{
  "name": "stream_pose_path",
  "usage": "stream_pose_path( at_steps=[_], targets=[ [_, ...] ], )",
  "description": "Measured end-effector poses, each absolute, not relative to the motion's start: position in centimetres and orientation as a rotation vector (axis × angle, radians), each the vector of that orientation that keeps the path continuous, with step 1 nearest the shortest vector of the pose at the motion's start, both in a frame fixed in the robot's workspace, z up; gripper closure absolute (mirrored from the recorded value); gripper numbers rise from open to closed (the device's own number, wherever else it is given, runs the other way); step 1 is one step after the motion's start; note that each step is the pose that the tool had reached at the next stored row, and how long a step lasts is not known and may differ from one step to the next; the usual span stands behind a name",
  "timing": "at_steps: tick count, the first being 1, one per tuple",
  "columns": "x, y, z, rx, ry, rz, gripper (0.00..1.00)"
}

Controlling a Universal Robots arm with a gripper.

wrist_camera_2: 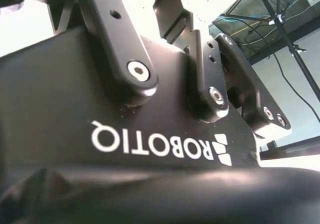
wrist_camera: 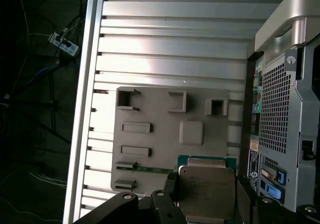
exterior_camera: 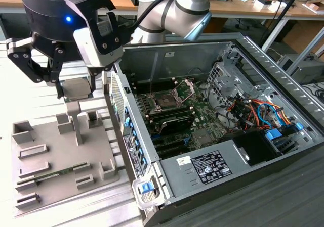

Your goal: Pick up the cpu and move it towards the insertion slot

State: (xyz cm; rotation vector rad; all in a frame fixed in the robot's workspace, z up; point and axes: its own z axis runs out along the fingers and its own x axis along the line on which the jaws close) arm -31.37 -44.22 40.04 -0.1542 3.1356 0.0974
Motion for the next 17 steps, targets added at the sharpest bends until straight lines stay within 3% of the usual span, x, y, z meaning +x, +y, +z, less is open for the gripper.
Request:
stream_pose_path(
  at_steps=[17],
  targets=[
    [-29.6, -44.2, 40.0, -0.154, 3.136, 0.097, 0.45]
  ],
)
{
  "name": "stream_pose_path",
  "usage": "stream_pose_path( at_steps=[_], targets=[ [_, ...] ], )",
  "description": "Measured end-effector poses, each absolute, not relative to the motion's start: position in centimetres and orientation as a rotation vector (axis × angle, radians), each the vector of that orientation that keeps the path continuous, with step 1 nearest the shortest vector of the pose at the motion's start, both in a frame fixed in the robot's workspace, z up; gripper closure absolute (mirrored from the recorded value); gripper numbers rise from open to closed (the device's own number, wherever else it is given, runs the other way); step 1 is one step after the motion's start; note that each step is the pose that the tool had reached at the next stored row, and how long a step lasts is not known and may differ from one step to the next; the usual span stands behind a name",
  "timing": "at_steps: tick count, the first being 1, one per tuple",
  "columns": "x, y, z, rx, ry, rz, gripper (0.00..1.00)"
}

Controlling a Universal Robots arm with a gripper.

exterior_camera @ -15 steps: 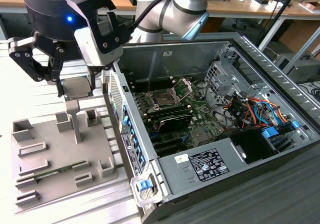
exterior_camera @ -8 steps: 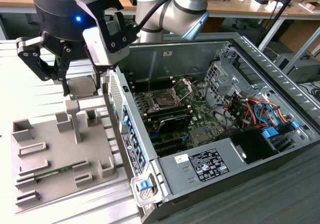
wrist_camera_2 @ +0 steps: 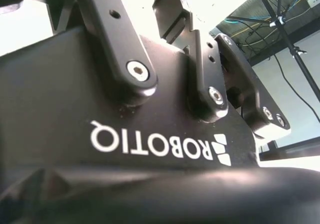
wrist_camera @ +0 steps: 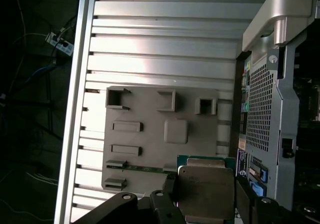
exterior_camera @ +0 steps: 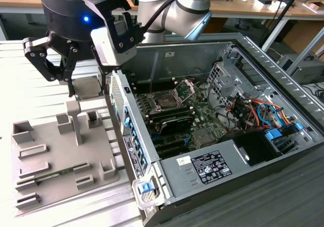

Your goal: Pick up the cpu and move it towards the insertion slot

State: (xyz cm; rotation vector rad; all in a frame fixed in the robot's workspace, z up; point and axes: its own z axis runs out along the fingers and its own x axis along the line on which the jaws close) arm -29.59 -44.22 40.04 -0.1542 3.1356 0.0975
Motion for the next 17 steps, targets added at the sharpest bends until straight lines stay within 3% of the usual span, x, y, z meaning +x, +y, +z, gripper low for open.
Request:
stream_pose_path(
  at_steps=[17],
  targets=[
    [-27.6, -44.2, 40.0, -0.154, 3.136, 0.098, 0.45]
  ],
)
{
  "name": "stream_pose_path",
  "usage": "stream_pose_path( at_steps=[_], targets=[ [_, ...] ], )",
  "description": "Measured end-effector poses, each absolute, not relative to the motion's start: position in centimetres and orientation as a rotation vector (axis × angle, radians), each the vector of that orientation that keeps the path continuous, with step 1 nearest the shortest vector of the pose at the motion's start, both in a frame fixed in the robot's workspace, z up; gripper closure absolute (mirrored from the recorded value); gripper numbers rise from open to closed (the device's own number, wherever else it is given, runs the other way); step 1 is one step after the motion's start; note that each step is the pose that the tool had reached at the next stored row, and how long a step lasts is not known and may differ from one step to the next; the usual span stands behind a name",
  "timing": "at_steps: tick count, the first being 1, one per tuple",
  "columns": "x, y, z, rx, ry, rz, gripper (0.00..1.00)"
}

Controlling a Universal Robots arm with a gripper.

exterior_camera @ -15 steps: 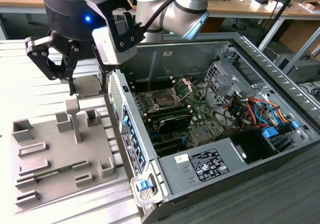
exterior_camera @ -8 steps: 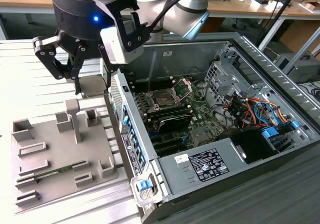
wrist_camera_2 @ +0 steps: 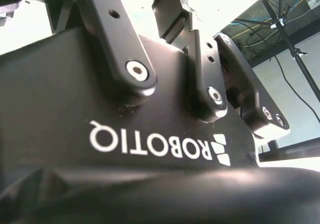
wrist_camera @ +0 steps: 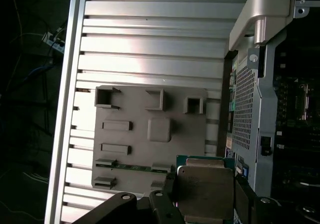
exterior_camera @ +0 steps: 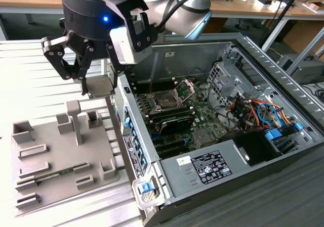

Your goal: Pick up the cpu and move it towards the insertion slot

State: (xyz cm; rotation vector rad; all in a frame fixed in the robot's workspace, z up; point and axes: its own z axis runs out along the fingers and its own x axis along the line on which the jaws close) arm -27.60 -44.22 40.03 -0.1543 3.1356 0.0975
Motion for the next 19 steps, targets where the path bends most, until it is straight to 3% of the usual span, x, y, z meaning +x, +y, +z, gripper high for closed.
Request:
stream_pose_path(
  at_steps=[19],
  targets=[
    [-25.6, -44.2, 40.0, -0.154, 3.136, 0.097, 0.45]
  ],
)
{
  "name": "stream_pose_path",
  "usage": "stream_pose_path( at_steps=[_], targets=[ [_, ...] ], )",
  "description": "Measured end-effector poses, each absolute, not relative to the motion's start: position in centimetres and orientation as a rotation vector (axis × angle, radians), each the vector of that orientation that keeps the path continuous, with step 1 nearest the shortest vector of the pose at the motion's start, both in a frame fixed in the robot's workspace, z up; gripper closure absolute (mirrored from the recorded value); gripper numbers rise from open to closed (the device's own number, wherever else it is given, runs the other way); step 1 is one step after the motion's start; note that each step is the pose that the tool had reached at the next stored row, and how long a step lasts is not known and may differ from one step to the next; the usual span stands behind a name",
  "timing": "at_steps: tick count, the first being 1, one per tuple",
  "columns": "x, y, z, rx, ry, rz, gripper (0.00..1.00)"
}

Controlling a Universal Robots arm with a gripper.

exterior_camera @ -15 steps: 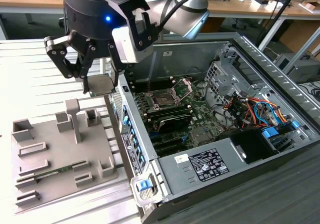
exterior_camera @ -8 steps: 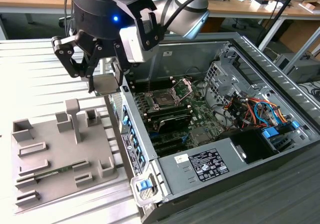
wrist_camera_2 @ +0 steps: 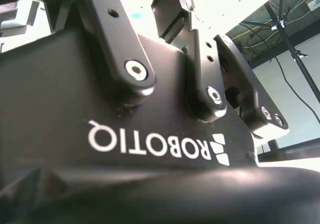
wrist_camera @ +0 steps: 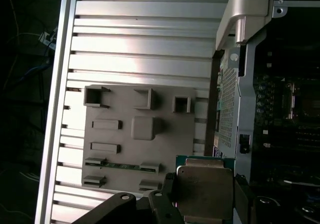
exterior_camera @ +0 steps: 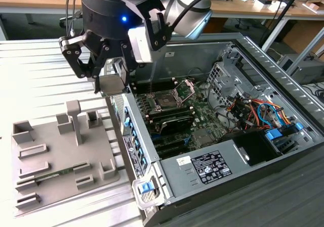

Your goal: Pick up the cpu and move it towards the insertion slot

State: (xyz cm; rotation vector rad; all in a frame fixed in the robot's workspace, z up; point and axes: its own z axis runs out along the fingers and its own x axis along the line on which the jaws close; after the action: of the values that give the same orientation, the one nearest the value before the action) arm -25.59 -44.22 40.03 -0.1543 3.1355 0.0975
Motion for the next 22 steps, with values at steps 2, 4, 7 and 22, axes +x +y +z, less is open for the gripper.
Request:
stream_pose_path(
  at_steps=[2, 4, 7, 22],
  targets=[
    [-25.4, -44.2, 40.0, -0.154, 3.136, 0.098, 0.45],
    [-25.1, -44.2, 40.0, -0.154, 3.136, 0.097, 0.45],
    [-24.6, -44.2, 40.0, -0.154, 3.136, 0.097, 0.45],
    [-22.9, -44.2, 40.0, -0.154, 3.136, 0.097, 0.45]
  ],
)
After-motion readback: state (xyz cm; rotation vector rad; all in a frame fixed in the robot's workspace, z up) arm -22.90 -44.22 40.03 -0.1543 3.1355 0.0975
